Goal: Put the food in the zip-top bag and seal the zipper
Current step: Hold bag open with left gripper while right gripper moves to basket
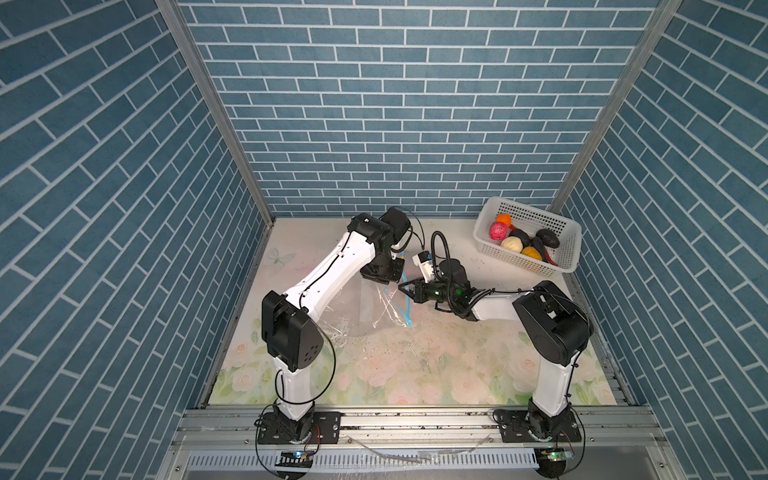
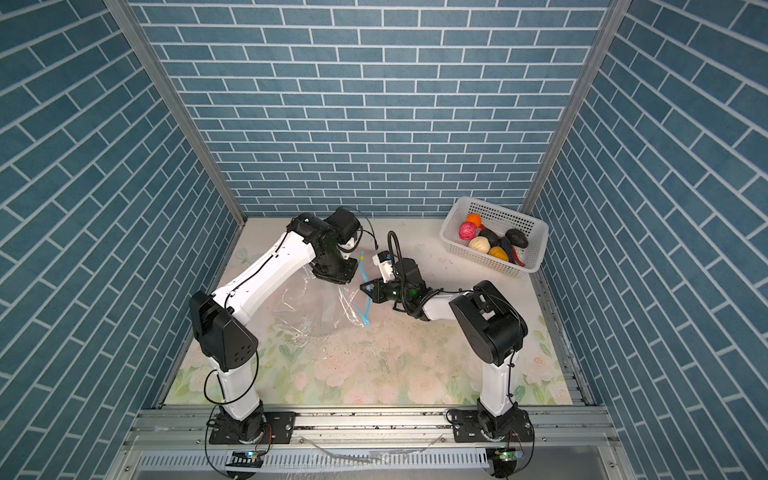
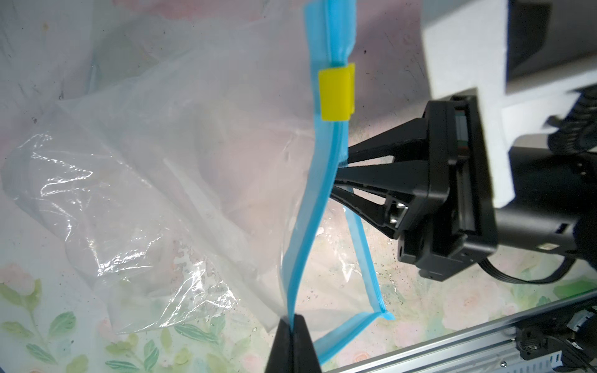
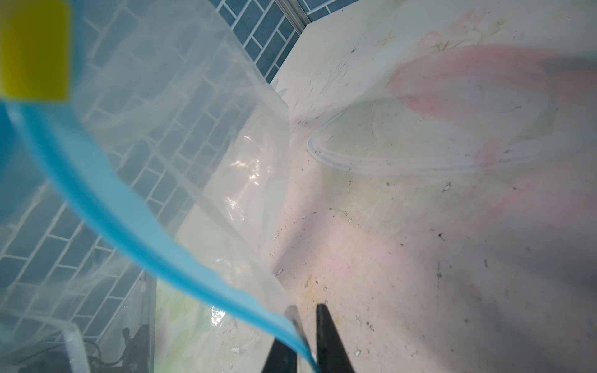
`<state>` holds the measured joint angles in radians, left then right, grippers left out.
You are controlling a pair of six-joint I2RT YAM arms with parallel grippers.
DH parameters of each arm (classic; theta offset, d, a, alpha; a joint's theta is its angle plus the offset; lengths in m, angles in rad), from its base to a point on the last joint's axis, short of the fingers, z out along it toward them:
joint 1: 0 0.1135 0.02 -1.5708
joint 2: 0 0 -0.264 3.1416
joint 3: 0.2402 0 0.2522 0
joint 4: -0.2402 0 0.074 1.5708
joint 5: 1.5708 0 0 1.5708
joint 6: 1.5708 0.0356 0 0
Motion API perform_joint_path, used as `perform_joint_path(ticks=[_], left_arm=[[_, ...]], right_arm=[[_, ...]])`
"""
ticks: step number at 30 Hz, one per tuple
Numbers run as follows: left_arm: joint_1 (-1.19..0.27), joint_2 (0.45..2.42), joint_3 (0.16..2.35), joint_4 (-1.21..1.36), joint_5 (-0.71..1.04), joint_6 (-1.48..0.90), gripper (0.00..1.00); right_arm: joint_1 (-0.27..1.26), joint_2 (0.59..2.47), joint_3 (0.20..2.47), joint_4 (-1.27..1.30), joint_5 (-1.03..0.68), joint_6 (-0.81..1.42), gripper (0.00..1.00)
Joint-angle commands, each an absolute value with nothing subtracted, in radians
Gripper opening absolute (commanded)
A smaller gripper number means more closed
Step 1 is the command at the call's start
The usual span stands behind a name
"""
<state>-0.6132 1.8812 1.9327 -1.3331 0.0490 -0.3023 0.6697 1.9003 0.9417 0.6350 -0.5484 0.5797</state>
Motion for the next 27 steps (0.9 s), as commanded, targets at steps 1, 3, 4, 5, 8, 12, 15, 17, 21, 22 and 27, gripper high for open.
perform_joint_path(ticks=[1,3,4,5,8,12,15,17,21,22,27], left_arm=[[-0.623,1.864,1.903,-1.336,0.028,-0.315,0.00],[-0.623,1.865,1.882,-1.308,0.033,-0.327,0.00],[-0.623,1.866,1.871,-1.293,0.037,-0.336,0.00],[-0.623,1.869,1.862,-1.277,0.042,-0.345,0.00],[-0.623,1.888,1.845,-1.243,0.056,-0.367,0.00],[-0.624,1.918,1.843,-1.217,0.061,-0.393,0.00],[-0.624,1.925,1.848,-1.205,0.052,-0.415,0.00],[-0.624,1.928,1.852,-1.199,0.046,-0.424,0.00],[-0.623,1.942,1.870,-1.197,0.051,-0.436,0.00],[-0.621,1.945,1.875,-1.194,0.053,-0.438,0.00],[-0.620,1.974,1.912,-1.190,0.067,-0.435,0.00]], right_arm=[[0.675,1.917,0.965,0.635,-0.521,0.596,0.18],[0.675,1.907,0.954,0.633,-0.513,0.592,0.19],[0.675,1.901,0.948,0.633,-0.512,0.592,0.21],[0.675,1.894,0.941,0.633,-0.510,0.591,0.23],[0.674,1.867,0.925,0.622,-0.502,0.584,0.30],[0.672,1.820,0.898,0.588,-0.495,0.560,0.34],[0.670,1.766,0.867,0.547,-0.483,0.543,0.38],[0.657,1.720,0.853,0.499,-0.486,0.537,0.41],[0.618,1.616,0.861,0.340,-0.474,0.483,0.45],[0.606,1.596,0.875,0.279,-0.464,0.456,0.46],[0.509,1.529,1.022,-0.092,-0.337,0.377,0.48]])
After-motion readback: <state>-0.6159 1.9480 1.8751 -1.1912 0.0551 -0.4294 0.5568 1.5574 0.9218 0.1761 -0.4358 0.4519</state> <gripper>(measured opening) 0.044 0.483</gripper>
